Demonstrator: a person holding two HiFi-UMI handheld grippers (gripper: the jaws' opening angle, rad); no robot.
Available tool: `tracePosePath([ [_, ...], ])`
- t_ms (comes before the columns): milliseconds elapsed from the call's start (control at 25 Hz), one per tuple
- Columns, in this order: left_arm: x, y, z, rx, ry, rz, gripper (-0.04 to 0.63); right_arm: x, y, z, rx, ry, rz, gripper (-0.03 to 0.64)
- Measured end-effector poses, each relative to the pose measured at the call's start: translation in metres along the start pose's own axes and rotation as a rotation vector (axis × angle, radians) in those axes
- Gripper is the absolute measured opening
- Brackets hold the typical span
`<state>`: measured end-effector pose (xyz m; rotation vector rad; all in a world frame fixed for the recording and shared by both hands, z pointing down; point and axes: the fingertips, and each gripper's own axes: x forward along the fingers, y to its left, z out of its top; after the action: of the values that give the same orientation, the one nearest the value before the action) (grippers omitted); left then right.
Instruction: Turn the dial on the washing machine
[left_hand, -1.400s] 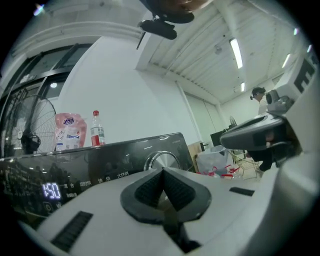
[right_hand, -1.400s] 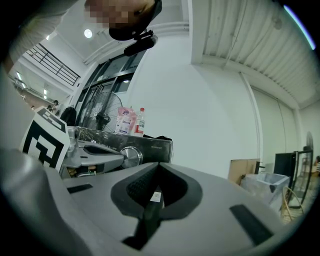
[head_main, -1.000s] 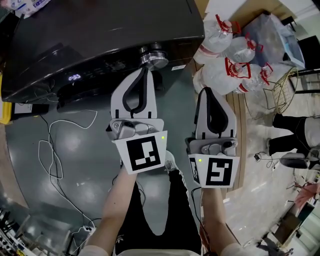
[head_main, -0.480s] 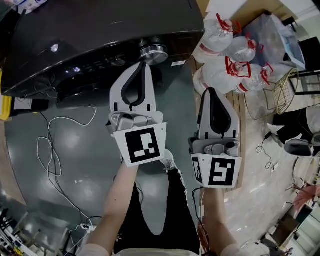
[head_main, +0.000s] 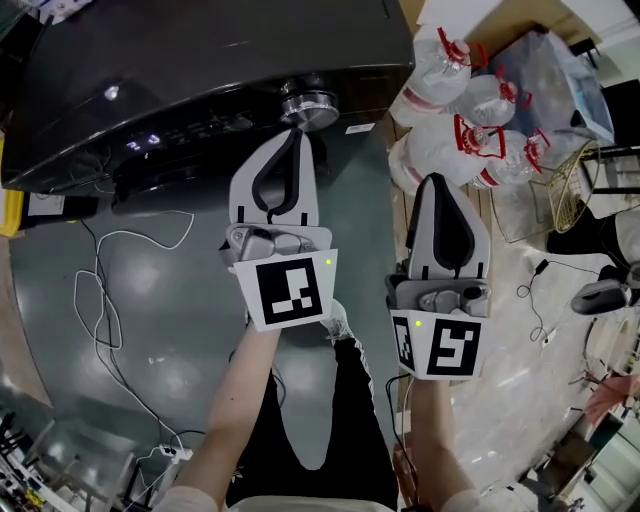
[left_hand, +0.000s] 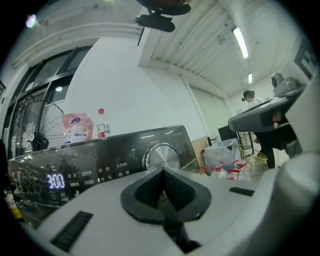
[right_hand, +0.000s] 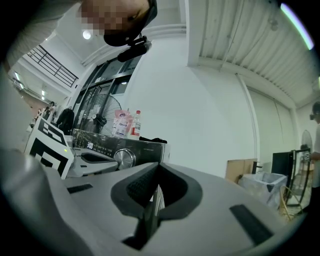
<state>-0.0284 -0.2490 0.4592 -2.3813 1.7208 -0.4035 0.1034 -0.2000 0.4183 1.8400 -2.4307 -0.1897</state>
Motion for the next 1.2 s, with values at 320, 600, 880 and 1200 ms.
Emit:
tracePosePath([
  [320,0.006,-0.011,-0.003,0.0,0.003,-0.04,-0.003,0.003,0.001,-0.002,-0.001,0.003,0.003,0.003],
  [600,0.006,-0.012,-0.001,-0.001,-0.006,-0.037,-0.003,0.003,-0.003,-0.004,0.0,0.007,-0.003,0.003],
  [880,-0.001,-0.016,-0.006,-0.014,0.014,-0.054,-0.002,0.001,-0.002,-0.002,-0.008,0.01,-0.003,0.003],
  [1200,-0.02,-0.015,0.018,-0.021,-0.015,-0.072,-0.002,-0.004,0.009,0.021,-0.024,-0.017,0.001,0.002],
])
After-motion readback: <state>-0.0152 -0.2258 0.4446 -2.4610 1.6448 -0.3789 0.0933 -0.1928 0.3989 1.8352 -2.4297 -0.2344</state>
